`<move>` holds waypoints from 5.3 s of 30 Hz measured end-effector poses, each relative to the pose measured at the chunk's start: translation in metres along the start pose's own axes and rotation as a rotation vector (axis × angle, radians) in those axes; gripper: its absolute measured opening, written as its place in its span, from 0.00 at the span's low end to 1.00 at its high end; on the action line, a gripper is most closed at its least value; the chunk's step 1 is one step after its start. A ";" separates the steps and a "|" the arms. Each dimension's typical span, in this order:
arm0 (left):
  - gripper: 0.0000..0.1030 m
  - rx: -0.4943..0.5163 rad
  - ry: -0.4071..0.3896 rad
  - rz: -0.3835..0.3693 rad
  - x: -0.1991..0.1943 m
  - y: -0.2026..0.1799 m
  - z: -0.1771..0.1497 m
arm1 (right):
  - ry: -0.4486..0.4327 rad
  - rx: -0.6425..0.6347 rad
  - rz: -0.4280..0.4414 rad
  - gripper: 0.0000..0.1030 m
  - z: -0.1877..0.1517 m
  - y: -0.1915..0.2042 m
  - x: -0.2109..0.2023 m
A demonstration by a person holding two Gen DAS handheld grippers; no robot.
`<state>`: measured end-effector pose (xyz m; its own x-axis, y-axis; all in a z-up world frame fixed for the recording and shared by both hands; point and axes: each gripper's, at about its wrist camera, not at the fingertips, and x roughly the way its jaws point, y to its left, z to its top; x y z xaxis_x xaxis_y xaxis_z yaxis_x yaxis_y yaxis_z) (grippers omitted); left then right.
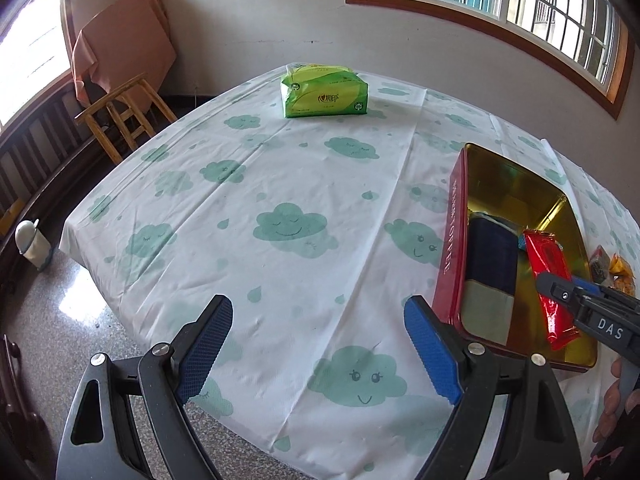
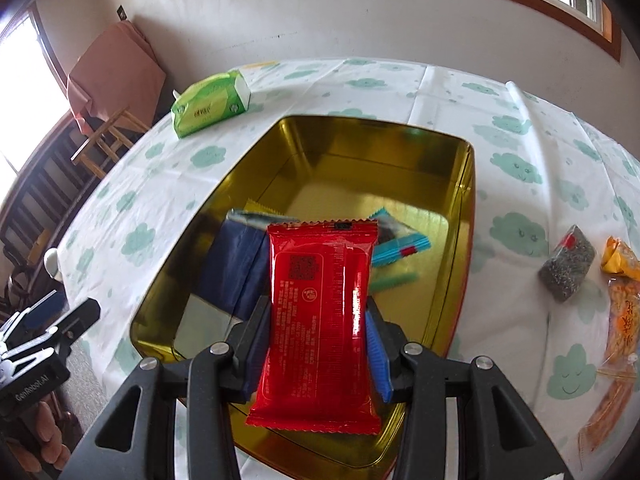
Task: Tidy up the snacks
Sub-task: 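Carry the red packet into the tin and open the right tool, then move the right tool to the snacks and grasp the orange twin-stick packet, then grasp the clear peanut packet with the left tool while the right tool holds the stick packet, then carry the peanut packet into the tin and open the left tool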
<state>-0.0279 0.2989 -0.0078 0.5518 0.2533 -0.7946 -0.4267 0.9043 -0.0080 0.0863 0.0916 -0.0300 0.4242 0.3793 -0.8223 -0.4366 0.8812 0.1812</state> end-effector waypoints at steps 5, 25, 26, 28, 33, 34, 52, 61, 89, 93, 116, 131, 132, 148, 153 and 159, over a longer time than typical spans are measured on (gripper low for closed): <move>0.83 0.008 0.006 -0.006 0.002 -0.003 0.000 | 0.005 -0.025 -0.017 0.43 -0.002 0.005 0.004; 0.83 0.033 0.001 -0.034 -0.001 -0.016 0.000 | -0.072 0.009 0.027 0.45 -0.001 -0.006 -0.027; 0.83 0.036 0.000 -0.036 -0.002 -0.018 0.000 | -0.081 0.018 0.022 0.46 -0.002 -0.010 -0.033; 0.83 0.043 -0.004 -0.044 -0.005 -0.021 0.001 | -0.095 0.037 0.012 0.46 -0.008 -0.022 -0.045; 0.83 0.069 -0.020 -0.072 -0.011 -0.036 0.001 | -0.101 0.114 -0.073 0.47 -0.027 -0.064 -0.068; 0.83 0.077 -0.021 -0.079 -0.013 -0.040 0.002 | -0.096 0.134 -0.115 0.47 -0.032 -0.077 -0.073; 0.85 0.158 -0.015 -0.145 -0.018 -0.079 -0.008 | -0.003 0.508 -0.469 0.59 -0.084 -0.213 -0.076; 0.86 0.199 -0.017 -0.159 -0.022 -0.098 -0.010 | 0.013 0.417 -0.474 0.55 -0.097 -0.215 -0.074; 0.86 0.428 0.039 -0.374 -0.035 -0.297 -0.023 | -0.123 0.237 -0.417 0.37 -0.126 -0.287 -0.102; 0.86 0.449 0.057 -0.404 -0.032 -0.333 -0.026 | -0.148 0.230 -0.422 0.37 -0.135 -0.298 -0.109; 0.44 0.474 0.194 -0.487 0.030 -0.452 -0.035 | -0.161 0.294 -0.433 0.39 -0.148 -0.331 -0.124; 0.34 0.550 0.158 -0.458 0.017 -0.422 -0.064 | -0.157 0.290 -0.440 0.39 -0.148 -0.330 -0.123; 0.34 0.559 0.154 -0.449 0.015 -0.419 -0.066 | -0.157 0.290 -0.440 0.39 -0.148 -0.330 -0.124; 0.34 0.592 0.092 -0.413 -0.020 -0.365 -0.071 | -0.157 0.289 -0.441 0.39 -0.148 -0.330 -0.124; 0.34 0.563 0.050 -0.410 -0.036 -0.342 -0.055 | -0.157 0.289 -0.441 0.39 -0.148 -0.330 -0.124; 0.34 0.475 -0.021 -0.366 -0.050 -0.297 -0.023 | -0.156 0.289 -0.442 0.39 -0.148 -0.330 -0.123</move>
<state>0.0549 0.0102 0.0201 0.6183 -0.1014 -0.7794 0.1584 0.9874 -0.0028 0.0609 -0.2876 -0.0678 0.6402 -0.0260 -0.7678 0.0359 0.9993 -0.0040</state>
